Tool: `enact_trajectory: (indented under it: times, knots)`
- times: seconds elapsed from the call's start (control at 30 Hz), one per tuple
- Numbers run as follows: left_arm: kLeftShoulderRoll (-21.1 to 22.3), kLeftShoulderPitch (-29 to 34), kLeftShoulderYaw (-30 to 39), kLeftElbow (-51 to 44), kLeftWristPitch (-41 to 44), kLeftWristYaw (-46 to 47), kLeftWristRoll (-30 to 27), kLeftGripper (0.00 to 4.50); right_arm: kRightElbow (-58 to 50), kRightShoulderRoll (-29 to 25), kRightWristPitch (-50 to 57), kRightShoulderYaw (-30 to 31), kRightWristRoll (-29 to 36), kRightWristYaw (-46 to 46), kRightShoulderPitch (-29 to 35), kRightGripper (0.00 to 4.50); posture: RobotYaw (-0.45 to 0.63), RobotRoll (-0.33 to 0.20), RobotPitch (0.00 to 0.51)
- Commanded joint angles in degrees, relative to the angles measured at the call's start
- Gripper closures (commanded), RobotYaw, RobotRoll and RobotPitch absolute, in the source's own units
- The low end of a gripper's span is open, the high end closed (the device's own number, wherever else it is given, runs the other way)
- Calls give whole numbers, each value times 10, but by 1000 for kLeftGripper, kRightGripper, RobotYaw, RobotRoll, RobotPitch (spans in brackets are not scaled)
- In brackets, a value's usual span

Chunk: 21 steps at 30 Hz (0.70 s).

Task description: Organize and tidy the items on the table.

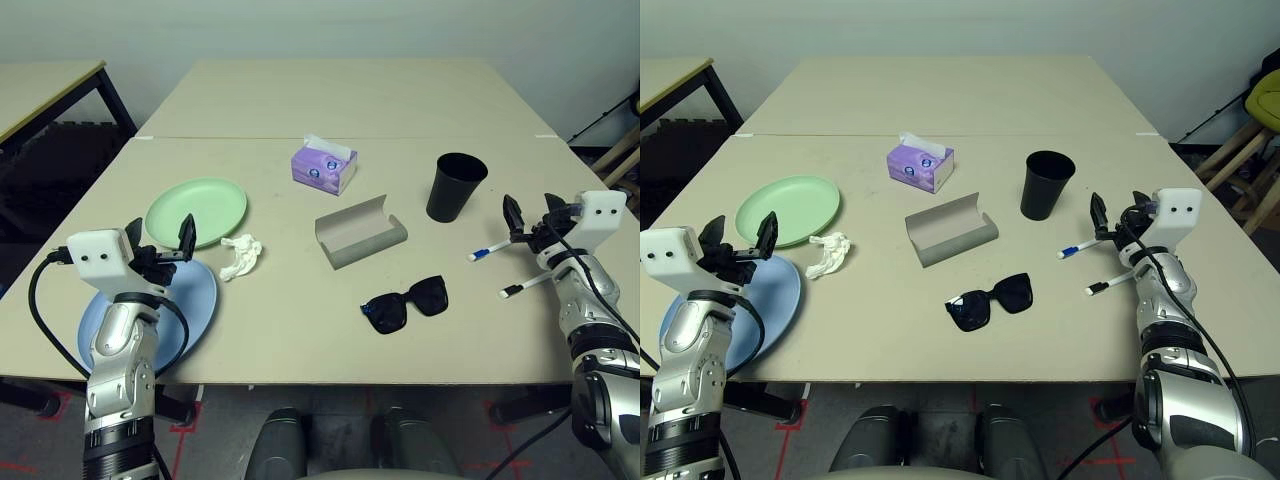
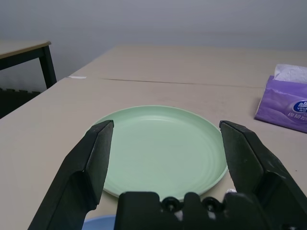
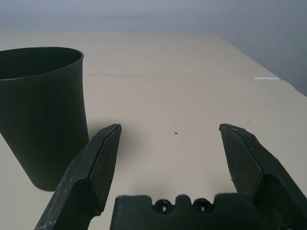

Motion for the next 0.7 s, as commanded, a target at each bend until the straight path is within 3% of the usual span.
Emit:
enact_trajectory:
  times: [0.03,0.53,0.7]
  knots:
    - [3,-5,-4,-8,10,4,3,12,4,-6,1,-7,4,-3,3,8,117,0,8]
    - [7,-18,-5,3,11,0,5,12,29,-18,-4,-9,2,9,-10,8,109,0,4]
    - [11,-21,-4,10,9,-3,4,12,16,-29,9,-8,19,71,-12,8,106,0,5]
